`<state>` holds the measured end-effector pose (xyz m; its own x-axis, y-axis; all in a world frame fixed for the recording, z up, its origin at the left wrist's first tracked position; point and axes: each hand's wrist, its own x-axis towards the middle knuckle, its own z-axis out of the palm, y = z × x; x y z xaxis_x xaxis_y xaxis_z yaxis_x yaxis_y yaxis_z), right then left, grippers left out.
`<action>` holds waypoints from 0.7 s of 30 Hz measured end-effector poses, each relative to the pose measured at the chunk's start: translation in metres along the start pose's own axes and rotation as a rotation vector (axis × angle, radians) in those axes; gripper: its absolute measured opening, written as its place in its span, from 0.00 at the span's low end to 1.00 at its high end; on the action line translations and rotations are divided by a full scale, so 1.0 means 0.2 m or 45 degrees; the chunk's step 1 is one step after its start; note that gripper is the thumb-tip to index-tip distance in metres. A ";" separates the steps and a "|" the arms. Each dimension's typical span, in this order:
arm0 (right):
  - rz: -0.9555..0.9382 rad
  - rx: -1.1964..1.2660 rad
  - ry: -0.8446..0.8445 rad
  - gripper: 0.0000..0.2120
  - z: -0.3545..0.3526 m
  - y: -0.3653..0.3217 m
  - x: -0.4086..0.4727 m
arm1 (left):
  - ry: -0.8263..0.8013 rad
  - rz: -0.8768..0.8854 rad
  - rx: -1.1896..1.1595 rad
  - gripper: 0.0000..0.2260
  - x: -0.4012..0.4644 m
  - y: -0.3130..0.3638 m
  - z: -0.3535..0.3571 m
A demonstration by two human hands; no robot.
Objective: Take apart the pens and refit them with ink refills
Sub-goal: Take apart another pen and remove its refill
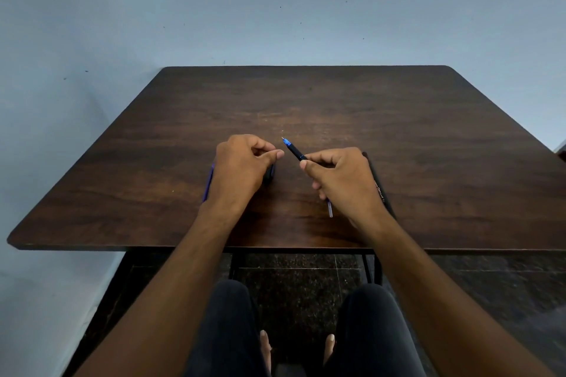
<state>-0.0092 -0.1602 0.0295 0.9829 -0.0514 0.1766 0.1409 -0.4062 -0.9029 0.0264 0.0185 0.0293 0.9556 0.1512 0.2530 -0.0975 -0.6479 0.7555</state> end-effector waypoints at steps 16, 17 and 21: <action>0.016 0.226 -0.114 0.07 0.02 -0.06 -0.03 | -0.433 -0.215 -1.061 0.11 -0.12 0.04 0.00; 0.018 0.260 -0.132 0.07 0.02 -0.06 -0.04 | -0.457 -0.219 -1.089 0.11 -0.12 0.04 -0.01; 0.012 0.236 -0.205 0.10 0.02 -0.05 -0.04 | -0.501 -0.266 -1.202 0.10 -0.12 0.02 0.00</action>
<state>-0.0188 -0.1523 0.0362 0.9884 0.0974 0.1166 0.1364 -0.2315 -0.9632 0.0031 0.0131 0.0267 0.9851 -0.1706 -0.0238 0.0642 0.2355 0.9697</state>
